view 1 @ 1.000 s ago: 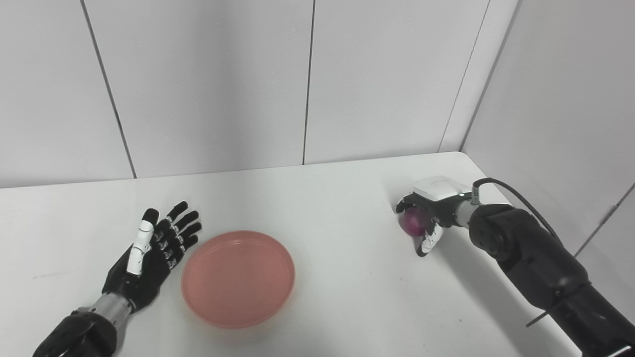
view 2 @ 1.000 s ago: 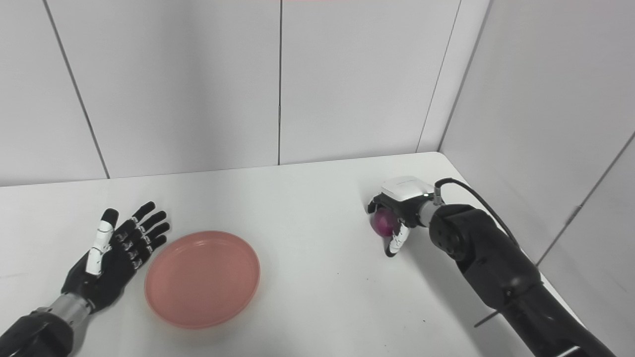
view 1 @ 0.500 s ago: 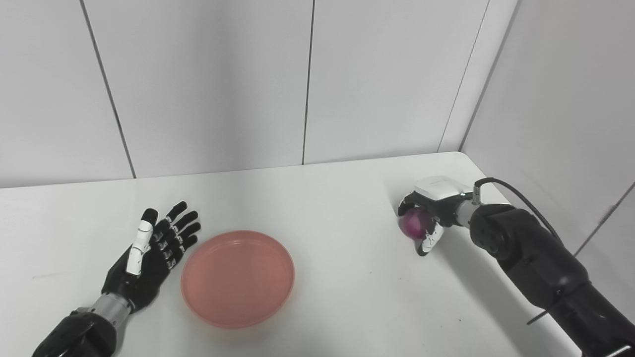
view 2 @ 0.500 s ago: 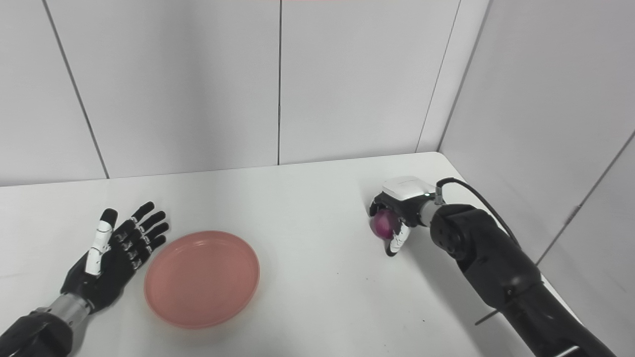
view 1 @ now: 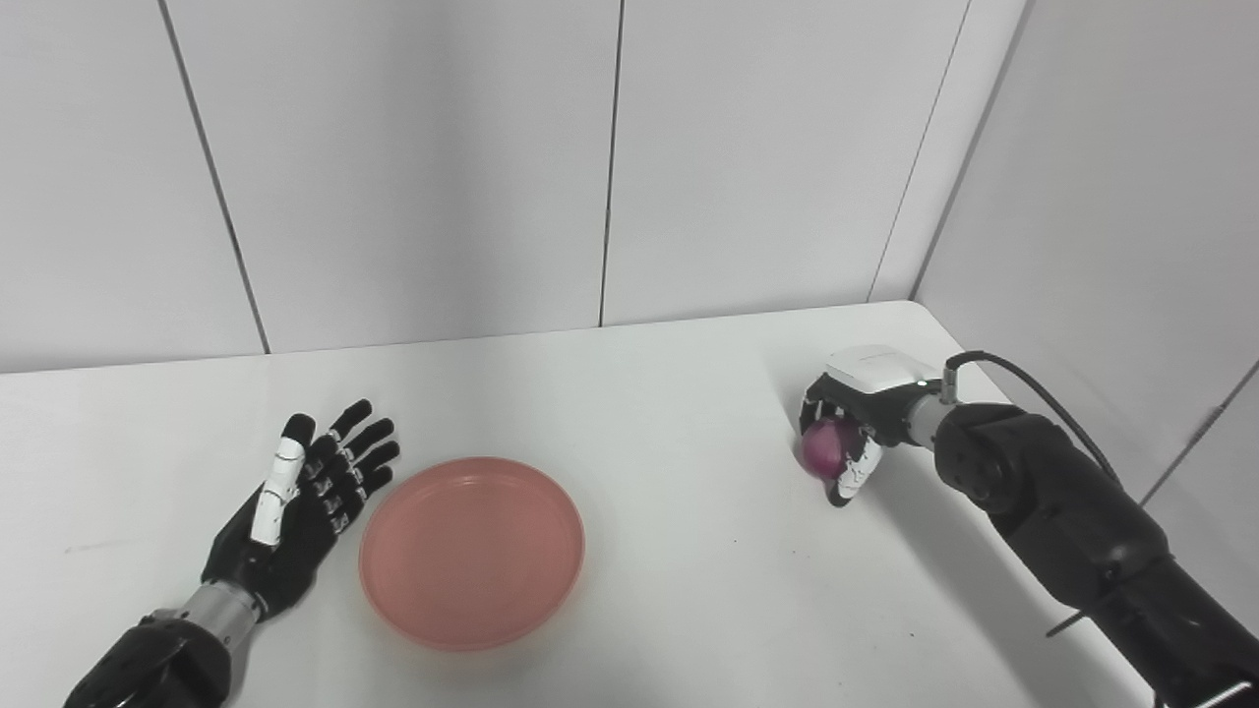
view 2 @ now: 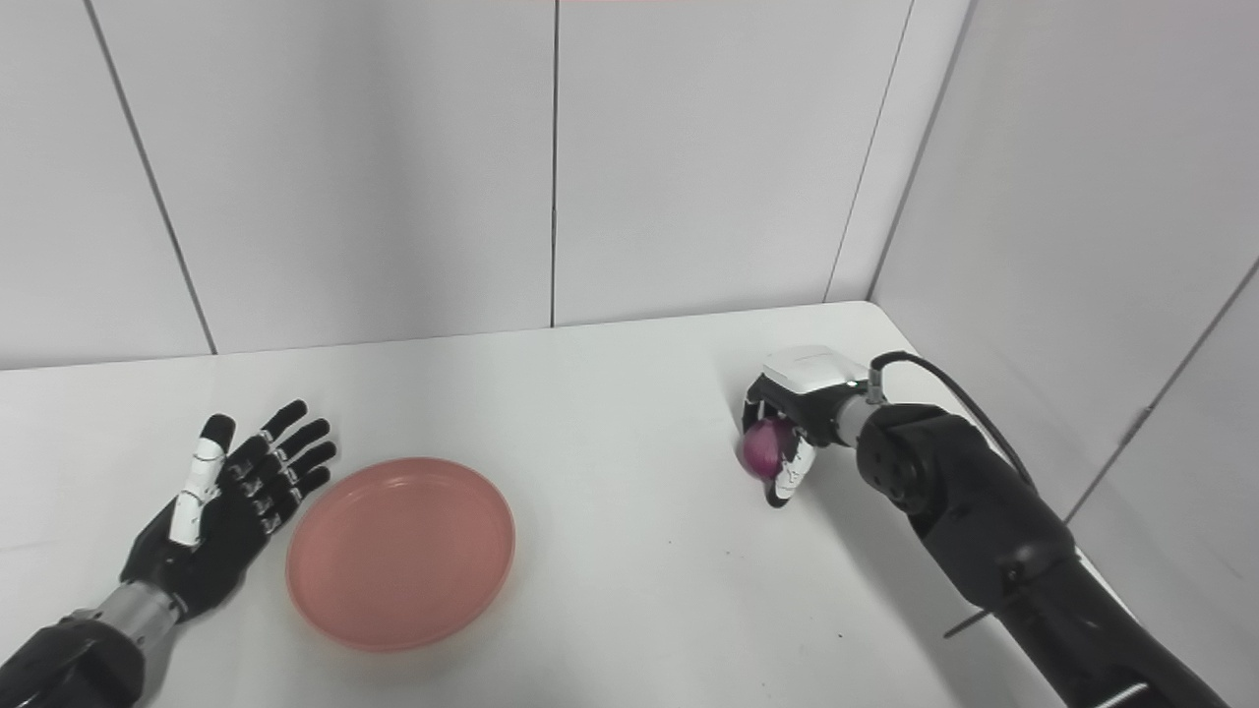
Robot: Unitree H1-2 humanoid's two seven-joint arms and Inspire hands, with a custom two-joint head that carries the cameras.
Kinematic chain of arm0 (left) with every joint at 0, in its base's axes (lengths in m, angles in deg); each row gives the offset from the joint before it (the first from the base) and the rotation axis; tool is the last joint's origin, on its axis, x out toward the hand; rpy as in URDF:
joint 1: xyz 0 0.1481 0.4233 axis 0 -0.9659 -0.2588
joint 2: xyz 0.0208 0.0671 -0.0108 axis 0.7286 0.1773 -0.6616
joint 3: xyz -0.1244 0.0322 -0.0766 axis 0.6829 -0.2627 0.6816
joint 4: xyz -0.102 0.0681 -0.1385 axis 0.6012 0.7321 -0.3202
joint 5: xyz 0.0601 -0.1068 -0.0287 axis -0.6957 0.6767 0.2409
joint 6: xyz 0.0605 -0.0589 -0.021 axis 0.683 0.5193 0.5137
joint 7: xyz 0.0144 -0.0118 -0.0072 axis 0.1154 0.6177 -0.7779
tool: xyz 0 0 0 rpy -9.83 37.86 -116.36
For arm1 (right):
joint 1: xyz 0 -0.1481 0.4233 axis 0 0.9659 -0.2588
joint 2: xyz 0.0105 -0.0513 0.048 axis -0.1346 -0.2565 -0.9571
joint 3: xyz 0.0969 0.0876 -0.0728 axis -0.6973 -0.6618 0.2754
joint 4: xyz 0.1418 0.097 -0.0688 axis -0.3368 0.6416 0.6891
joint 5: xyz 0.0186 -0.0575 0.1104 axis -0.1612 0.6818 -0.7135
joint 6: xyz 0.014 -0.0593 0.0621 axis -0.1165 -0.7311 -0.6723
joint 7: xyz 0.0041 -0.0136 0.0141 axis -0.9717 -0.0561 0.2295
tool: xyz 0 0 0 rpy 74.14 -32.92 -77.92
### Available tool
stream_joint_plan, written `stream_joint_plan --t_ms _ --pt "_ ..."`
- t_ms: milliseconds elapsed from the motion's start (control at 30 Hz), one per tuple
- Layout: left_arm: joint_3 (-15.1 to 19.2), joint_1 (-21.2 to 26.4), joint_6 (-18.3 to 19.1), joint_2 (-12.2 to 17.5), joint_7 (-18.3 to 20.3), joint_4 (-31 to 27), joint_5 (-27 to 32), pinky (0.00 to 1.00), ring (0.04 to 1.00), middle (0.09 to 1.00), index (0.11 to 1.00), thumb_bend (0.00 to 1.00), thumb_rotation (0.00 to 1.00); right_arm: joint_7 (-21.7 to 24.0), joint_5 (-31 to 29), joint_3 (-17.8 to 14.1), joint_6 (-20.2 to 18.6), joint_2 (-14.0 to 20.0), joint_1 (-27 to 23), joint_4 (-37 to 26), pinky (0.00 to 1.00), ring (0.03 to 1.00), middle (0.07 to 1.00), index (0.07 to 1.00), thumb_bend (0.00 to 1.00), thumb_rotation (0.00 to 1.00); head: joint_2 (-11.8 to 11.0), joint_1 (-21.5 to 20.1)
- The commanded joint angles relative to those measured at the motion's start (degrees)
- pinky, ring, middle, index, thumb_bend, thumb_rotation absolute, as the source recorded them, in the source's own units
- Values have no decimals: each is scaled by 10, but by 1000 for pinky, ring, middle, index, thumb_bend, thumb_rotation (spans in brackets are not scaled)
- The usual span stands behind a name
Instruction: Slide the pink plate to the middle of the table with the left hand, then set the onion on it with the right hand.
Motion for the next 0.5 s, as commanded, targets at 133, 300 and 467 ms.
stream_joint_plan --t_ms 133,300,467 --pt "-8 -21 34 10 -11 27 -21 961 938 939 947 752 896 -5 3 1 15 19 -10 7 403 453 443 531 522 0 0 1" --pt "-11 -22 32 11 -10 25 -24 943 937 935 943 752 893 -3 -7 -2 13 17 -10 5 399 451 442 531 523 0 1 1" --pt "-12 -22 34 10 -13 24 -24 949 938 938 946 756 893 -1 -12 -5 14 20 -11 -6 394 446 440 533 522 0 1 1"
